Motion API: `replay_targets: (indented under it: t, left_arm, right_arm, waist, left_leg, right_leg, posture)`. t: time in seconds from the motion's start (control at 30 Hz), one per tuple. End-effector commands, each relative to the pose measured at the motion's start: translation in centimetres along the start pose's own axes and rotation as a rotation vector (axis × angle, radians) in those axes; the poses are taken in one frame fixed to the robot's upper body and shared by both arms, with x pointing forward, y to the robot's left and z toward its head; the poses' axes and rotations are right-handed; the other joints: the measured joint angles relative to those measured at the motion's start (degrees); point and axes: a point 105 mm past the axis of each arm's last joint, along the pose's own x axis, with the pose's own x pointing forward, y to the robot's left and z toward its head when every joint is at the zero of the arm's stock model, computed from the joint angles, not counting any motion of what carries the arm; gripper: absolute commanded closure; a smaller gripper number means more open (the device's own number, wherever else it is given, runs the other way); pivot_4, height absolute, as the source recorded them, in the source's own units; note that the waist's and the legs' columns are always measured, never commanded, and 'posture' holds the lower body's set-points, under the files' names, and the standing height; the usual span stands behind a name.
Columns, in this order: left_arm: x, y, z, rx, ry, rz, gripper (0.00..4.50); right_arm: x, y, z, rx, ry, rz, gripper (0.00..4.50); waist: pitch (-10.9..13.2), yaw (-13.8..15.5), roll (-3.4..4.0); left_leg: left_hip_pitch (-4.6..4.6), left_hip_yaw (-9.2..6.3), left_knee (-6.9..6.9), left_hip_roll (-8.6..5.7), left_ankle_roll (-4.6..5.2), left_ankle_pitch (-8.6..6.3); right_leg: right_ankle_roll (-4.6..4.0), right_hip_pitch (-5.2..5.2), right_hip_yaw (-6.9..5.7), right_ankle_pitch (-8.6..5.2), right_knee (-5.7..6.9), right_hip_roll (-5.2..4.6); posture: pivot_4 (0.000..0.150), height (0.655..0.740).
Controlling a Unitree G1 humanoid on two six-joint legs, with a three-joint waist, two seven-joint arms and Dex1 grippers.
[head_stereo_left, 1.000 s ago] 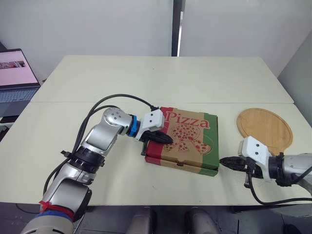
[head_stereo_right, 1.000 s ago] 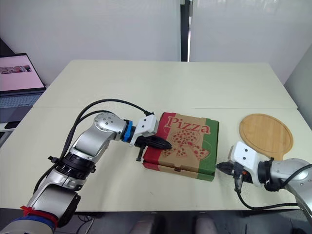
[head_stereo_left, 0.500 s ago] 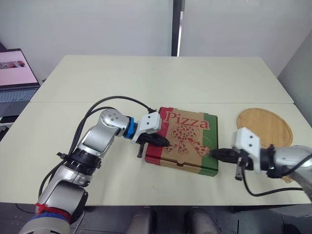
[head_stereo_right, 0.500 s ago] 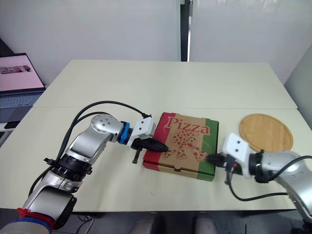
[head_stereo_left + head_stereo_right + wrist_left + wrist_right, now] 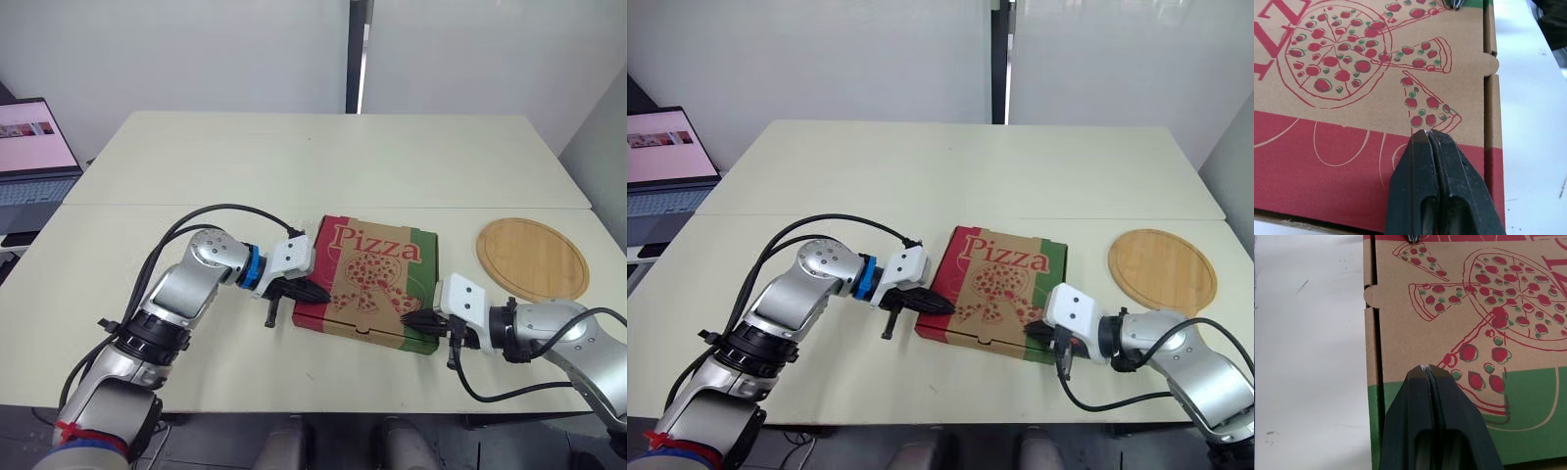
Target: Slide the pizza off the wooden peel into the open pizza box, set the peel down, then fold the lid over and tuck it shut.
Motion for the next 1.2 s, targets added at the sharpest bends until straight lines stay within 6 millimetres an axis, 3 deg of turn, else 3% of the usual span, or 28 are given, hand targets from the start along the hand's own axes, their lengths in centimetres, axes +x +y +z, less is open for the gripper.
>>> replay_targets:
  t: [0.03,0.2,0.3,0.4,0.53,0.8,1.2]
  left_arm:
    - [-2.8,0.9,3.3,-0.039,-0.158,0.112,4.50]
    - [-7.5,2.9,3.0,-0.165,-0.214,0.347,4.50]
    - [-9.6,3.1,-1.1,-0.251,-0.111,0.498,4.50]
    - [-8.3,1.6,-3.5,-0.288,-0.041,0.471,4.50]
    - [-5.9,0.2,-4.5,-0.312,-0.034,0.419,4.50]
    - [-2.0,-1.9,-3.5,-0.338,-0.084,0.319,4.50]
    - [-0.4,-3.9,-2.4,-0.364,-0.103,0.241,4.50]
  right_arm:
    - [-1.9,-1.7,1.9,-0.007,-0.069,-0.099,4.44]
    - [-4.5,-4.2,1.9,0.046,-0.092,-0.259,4.44]
    - [-6.0,-6.1,-0.7,0.052,0.007,-0.383,4.44]
    - [-5.3,-6.2,-2.1,0.049,0.051,-0.394,4.44]
    - [-3.9,-5.8,-3.3,0.043,0.088,-0.368,4.44]
    - [-1.7,-4.8,-3.6,0.043,0.081,-0.271,4.44]
    - [-1.3,-5.8,-4.1,0.024,0.071,-0.233,4.44]
  waist:
    - [0.02,0.00,-0.03]
    - [0.01,-0.18,-0.01]
    - [-0.01,-0.12,0.01]
    - [-0.01,-0.06,0.01]
    - [0.00,0.35,0.00]
    - [0.00,0.14,0.00]
    - [0.00,0.08,0.00]
  left_leg:
    - [-0.03,0.00,0.00,0.00,0.00,0.00]
    - [0.01,-0.01,-0.04,0.02,0.00,0.00]
    - [0.02,0.01,-0.05,0.00,-0.01,0.00]
    - [0.05,0.08,-0.09,0.00,-0.01,0.00]
    - [0.00,0.06,-0.08,0.00,0.00,0.00]
    - [0.00,0.06,-0.09,-0.01,-0.01,0.00]
    - [0.01,0.06,-0.09,0.00,-0.02,0.00]
  right_leg:
    - [0.00,-0.03,0.00,0.00,0.01,0.00]
    - [0.00,-0.06,0.00,0.00,0.02,0.01]
    - [0.00,-0.04,0.01,0.00,0.03,0.00]
    - [0.00,-0.05,0.07,0.00,0.02,-0.02]
    - [0.00,-0.07,0.06,0.00,0.02,-0.04]
    - [0.00,-0.07,0.05,0.00,0.01,-0.06]
    - [0.00,-0.06,0.04,0.00,0.01,-0.05]
  posture:
    - [0.150,0.7281]
    - [0.150,0.7281]
    - [0.150,0.7281]
    - [0.150,0.7281]
    - [0.150,0.7281]
    - [0.150,0.7281]
    - [0.150,0.7281]
